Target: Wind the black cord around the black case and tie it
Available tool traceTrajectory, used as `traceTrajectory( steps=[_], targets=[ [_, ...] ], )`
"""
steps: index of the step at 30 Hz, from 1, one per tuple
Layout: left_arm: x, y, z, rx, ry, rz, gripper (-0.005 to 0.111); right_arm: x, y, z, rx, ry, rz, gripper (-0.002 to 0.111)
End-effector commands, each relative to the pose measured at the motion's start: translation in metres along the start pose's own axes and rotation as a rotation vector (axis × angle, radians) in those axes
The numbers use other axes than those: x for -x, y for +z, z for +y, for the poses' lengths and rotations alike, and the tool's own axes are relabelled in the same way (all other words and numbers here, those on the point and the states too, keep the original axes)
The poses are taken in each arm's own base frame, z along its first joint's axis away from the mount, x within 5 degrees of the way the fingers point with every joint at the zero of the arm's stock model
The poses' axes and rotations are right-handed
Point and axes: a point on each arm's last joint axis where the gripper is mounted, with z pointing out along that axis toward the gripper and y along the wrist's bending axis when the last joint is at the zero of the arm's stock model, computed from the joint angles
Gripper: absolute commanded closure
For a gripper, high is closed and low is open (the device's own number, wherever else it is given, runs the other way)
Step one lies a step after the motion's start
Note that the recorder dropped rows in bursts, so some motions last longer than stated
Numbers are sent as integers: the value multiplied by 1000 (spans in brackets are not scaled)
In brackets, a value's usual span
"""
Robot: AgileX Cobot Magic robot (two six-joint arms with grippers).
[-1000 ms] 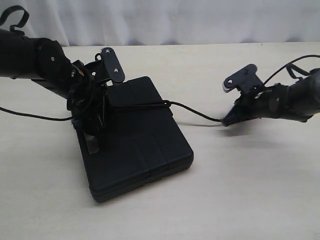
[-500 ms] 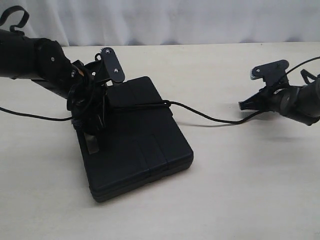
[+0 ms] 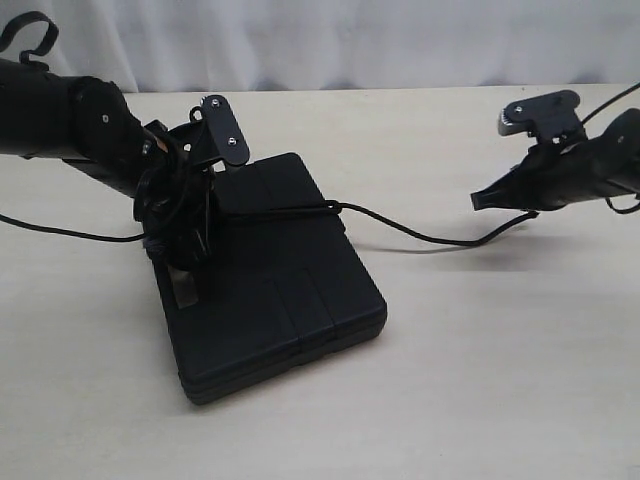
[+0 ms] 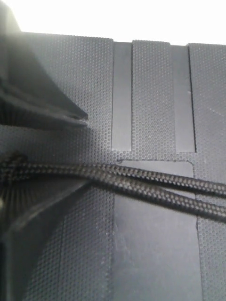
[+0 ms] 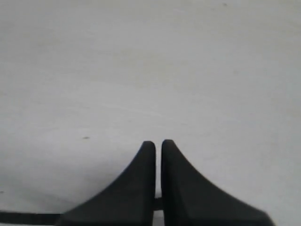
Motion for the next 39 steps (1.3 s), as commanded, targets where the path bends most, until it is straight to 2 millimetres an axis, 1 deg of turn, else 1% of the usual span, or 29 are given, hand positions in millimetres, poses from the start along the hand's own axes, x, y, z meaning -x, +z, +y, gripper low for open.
traceTrajectory(
  steps=[1, 4, 7, 9, 12, 15, 22, 26, 30, 34, 39],
  targets=[
    [-9, 6, -7, -55, -12, 46, 73, 2, -11, 39, 87, -218, 9, 104],
    [-9, 6, -7, -55, -12, 46, 73, 1, -12, 68, 145, -357, 12, 104],
    [-9, 6, -7, -55, -12, 46, 73, 4, -14, 91, 178, -409, -7, 104],
    [-9, 6, -7, -55, -12, 46, 73, 5, -14, 101, 188, -419, -22, 104],
    [-8, 6, -7, -52, -12, 45, 73, 5, -15, 109, 200, -429, -26, 104],
    [-9, 6, -7, -55, -12, 46, 73, 3, -12, 110, 199, -395, -22, 104],
    [-9, 6, -7, -54, -14, 46, 73, -9, 13, 110, 160, -392, -13, 104],
    [-9, 6, -7, -54, -14, 46, 73, -11, 16, 110, 157, -383, -9, 104],
    [-9, 6, -7, -54, -14, 46, 73, -18, 23, 111, 165, -301, 30, 104],
    [-9, 6, -7, -54, -14, 46, 73, -28, 34, 113, 169, -297, 69, 104],
    [-9, 6, -7, -54, -14, 46, 73, -29, 35, 113, 169, -299, 72, 104]
  ],
)
